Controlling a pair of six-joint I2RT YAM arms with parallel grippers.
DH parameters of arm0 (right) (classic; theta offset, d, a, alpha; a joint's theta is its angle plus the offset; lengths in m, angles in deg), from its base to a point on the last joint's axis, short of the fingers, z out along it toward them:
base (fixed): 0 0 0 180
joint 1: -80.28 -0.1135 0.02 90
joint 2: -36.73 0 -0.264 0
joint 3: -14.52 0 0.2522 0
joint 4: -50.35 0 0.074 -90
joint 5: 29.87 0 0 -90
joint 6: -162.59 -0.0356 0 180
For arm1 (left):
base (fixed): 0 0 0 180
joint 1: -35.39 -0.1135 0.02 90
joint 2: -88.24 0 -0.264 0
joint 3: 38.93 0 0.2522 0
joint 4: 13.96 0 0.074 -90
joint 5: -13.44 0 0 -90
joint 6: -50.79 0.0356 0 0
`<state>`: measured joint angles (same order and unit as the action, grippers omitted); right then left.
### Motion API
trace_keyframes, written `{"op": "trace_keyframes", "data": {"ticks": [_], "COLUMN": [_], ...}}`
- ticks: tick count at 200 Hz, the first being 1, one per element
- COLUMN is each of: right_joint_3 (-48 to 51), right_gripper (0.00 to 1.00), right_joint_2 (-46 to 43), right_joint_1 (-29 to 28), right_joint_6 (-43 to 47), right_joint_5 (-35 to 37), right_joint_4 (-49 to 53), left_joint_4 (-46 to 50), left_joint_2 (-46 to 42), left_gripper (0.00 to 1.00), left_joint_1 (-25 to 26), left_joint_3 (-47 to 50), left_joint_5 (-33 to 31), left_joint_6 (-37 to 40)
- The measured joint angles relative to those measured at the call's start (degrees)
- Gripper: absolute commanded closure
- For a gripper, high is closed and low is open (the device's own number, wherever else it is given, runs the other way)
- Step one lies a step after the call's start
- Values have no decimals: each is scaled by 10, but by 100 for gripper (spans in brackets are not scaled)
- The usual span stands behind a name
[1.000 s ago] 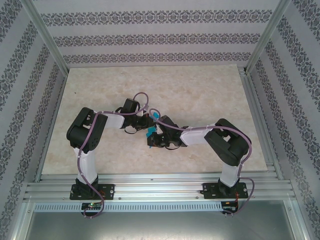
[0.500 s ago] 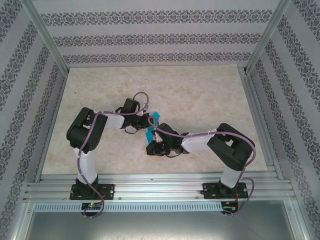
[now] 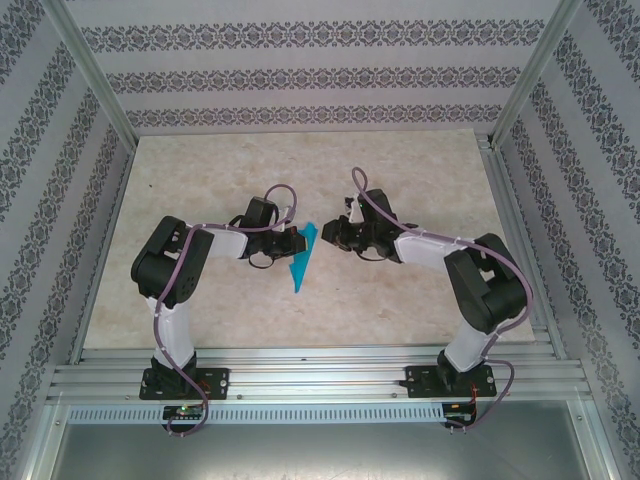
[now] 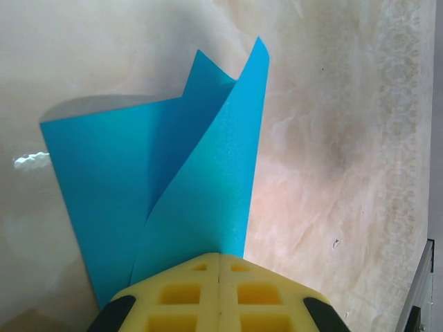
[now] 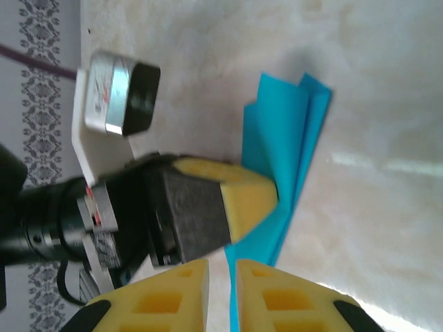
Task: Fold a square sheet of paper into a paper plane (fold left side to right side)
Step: Fold the wing for the fifth time at the center of the table.
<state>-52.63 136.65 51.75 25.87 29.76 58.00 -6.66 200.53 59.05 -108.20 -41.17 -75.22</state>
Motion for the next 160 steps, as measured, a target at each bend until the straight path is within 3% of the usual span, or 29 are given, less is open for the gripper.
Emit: {"op": "trace_keyframes", "data": {"ticks": [65,160], "right_joint_3": [-114,-120], "right_gripper": [84,86], "right_joint_2": [139,183], "right_joint_1": [-10,-32], "right_joint_6": [-30,-76], "right_joint_5": [-2,23], "right_joint_4": [-22,-30], "left_joint_4": [-2,-9], "left_joint_2": [0,-2], "left_gripper": [100,100], "left_joint_1": [0,0], "left_joint_3": [1,5], "left_joint_5": [0,-2], "left_joint_6": [0,0]}}
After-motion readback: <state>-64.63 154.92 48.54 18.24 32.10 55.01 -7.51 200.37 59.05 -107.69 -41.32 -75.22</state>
